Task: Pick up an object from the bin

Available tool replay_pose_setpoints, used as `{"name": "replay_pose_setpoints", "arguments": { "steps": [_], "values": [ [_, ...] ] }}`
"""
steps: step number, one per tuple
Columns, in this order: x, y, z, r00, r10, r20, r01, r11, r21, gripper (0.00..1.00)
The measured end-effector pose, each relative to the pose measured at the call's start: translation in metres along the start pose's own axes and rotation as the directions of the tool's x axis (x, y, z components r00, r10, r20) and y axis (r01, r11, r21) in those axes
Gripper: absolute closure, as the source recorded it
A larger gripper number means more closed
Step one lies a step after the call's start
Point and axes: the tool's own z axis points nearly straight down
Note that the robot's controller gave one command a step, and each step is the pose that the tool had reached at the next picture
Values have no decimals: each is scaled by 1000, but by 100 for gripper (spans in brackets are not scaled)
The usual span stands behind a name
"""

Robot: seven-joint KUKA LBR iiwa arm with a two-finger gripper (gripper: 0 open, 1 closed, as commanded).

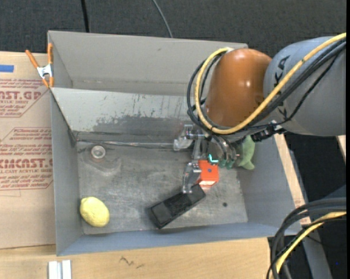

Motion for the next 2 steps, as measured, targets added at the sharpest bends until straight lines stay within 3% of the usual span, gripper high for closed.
{"name": "replay_pose_setpoints", "arguments": {
  "steps": [1, 2],
  "values": [
    [-2, 0, -3, 1000, 0, 6, 0, 1000, 0, 0],
    [5, -3, 19, 995, -97, 15, 97, 995, 2, 0]
  ]
}}
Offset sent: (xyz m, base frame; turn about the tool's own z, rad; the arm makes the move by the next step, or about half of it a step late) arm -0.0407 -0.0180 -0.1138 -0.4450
